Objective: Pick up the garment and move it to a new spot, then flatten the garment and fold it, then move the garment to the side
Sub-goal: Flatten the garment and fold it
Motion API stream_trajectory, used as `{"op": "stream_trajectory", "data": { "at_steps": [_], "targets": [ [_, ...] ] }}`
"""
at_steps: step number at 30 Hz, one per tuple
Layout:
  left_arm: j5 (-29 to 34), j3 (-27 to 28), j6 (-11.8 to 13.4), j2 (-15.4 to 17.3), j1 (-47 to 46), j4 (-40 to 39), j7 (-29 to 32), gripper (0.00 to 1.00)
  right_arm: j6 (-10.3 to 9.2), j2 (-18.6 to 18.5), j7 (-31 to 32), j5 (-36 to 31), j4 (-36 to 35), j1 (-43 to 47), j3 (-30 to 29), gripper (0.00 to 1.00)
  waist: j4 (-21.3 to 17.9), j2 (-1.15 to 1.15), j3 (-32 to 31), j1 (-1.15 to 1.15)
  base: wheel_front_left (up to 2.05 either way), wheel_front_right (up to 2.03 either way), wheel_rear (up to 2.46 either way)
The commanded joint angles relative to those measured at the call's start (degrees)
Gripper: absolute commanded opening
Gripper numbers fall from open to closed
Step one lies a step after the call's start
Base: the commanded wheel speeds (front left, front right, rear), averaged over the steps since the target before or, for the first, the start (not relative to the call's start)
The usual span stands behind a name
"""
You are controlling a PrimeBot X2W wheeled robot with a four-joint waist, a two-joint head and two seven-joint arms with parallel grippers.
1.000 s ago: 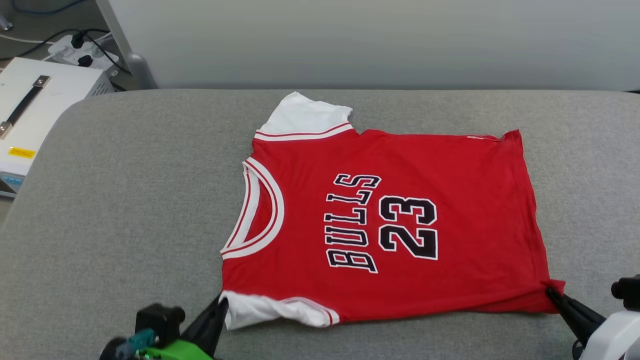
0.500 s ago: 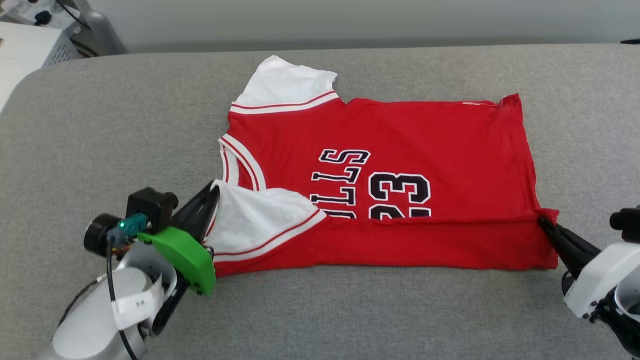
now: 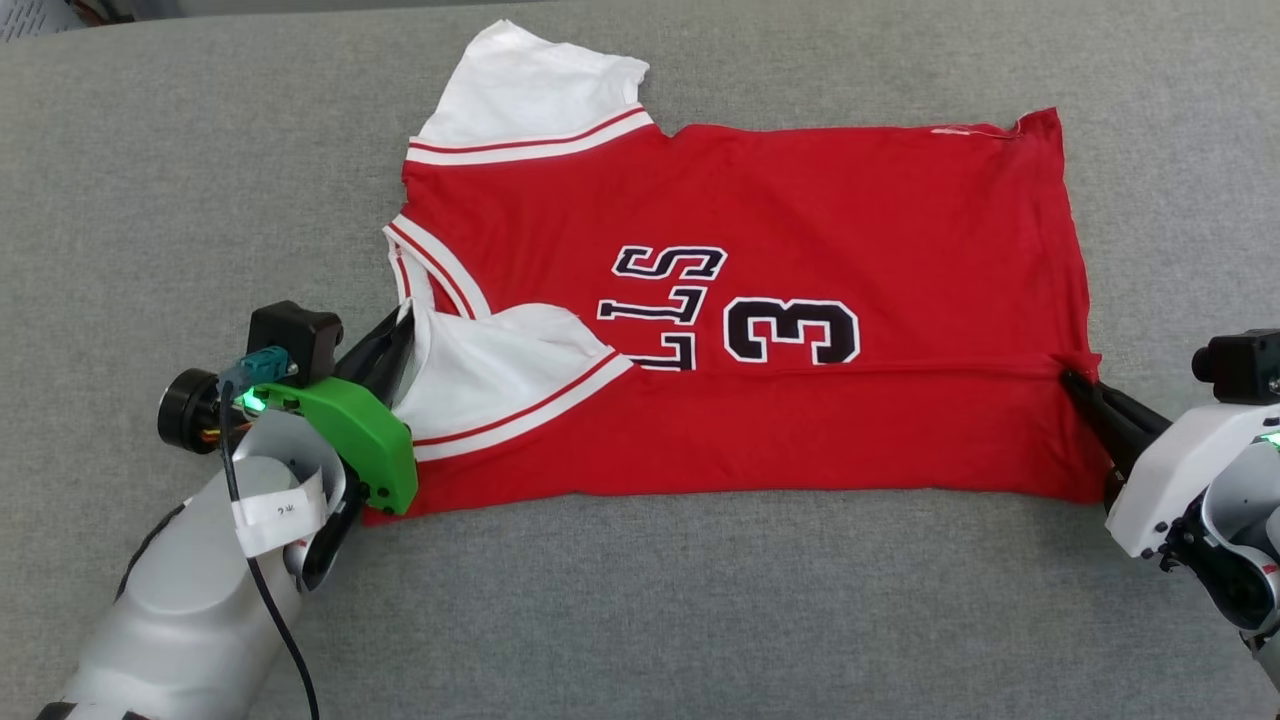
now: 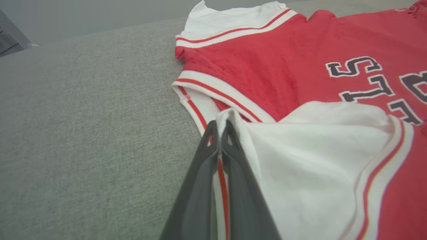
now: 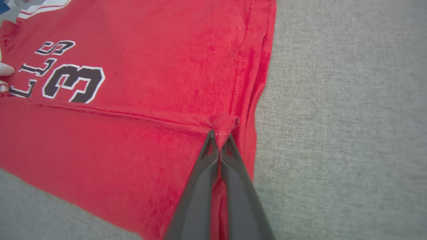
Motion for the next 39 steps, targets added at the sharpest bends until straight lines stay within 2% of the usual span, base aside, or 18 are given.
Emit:
{"op": "stream_trajectory", "data": {
  "at_steps": [1,9,10,11,12,13,14,21,25,27,33,39],
  "targets": [
    [-0.5,-0.4,-0.5,-0.9,-1.1,1.9,-0.6,0.00,-0.04,0.4,-0.3,-0.6,1.0,-1.3,0.5,0.00,-0.3,0.00,1.1,-0.01,0.00,0.00,0.00],
    [-2.1,-3.5,-1.2,-3.3,-1.4,10.3,-2.2,0.00,-0.04,1.4,-1.7,0.5,3.8,-2.4,3.1,0.00,-0.3,0.00,0.4,-0.01,0.00,0.00,0.00],
    [-2.4,-3.8,-1.3,-3.3,-1.5,10.8,-2.3,0.00,-0.04,1.4,-2.0,0.7,3.9,-2.4,3.2,0.17,-0.3,0.00,0.1,-0.01,0.00,0.00,0.00],
    [-2.6,-3.9,-1.3,-3.3,-1.6,11.1,-2.4,0.00,-0.04,1.4,-2.1,0.8,4.0,-2.3,3.2,0.43,-0.2,0.00,-0.3,-0.01,0.00,0.00,0.00],
    [-2.8,-4.1,-1.3,-3.2,-1.8,11.4,-2.5,0.42,-0.04,1.3,-2.4,0.9,4.0,-2.2,3.2,1.00,-0.1,0.00,-0.7,-0.01,0.00,0.00,0.00],
    [-2.8,-4.3,-1.3,-3.0,-2.0,11.6,-2.6,0.90,-0.04,1.3,-2.7,1.0,4.0,-2.2,3.1,1.00,0.0,0.00,-1.0,-0.01,0.00,0.00,0.00],
    [-2.8,-4.4,-1.3,-2.8,-2.4,11.7,-2.8,1.00,-0.04,1.2,-3.2,1.0,3.8,-2.0,3.0,1.00,0.1,0.00,-1.5,-0.01,0.00,0.00,0.00],
    [-4.1,-4.7,-1.3,-0.7,-5.4,8.2,-3.1,1.00,-0.04,0.0,-4.9,0.8,2.2,-0.1,1.6,1.00,1.7,0.00,-4.6,-0.01,0.00,0.00,0.00],
    [-4.7,-5.9,-1.3,0.7,-7.3,5.0,0.6,1.00,-0.04,-0.3,-4.9,0.3,1.4,1.1,0.6,1.00,2.5,0.00,-6.0,-0.01,0.00,0.00,0.00],
    [-6.0,-7.0,-1.3,1.6,-8.2,3.0,4.2,1.00,-0.04,-0.5,-4.8,-0.2,1.1,1.7,0.2,1.00,2.8,0.00,-6.7,-0.01,0.00,0.00,0.00],
    [-14.3,-12.0,-1.3,5.0,-10.6,-3.7,23.3,1.00,-0.04,-0.5,-3.6,-1.4,-0.2,3.8,-1.4,1.00,3.6,0.00,-8.1,-0.01,0.00,0.00,0.00],
    [-20.0,-17.1,-1.3,8.0,-12.9,-8.5,37.5,1.00,-0.04,0.4,-2.2,-2.4,-1.1,5.1,-2.5,1.00,3.6,0.00,-8.5,-0.01,0.00,0.00,0.00]
  ]
}}
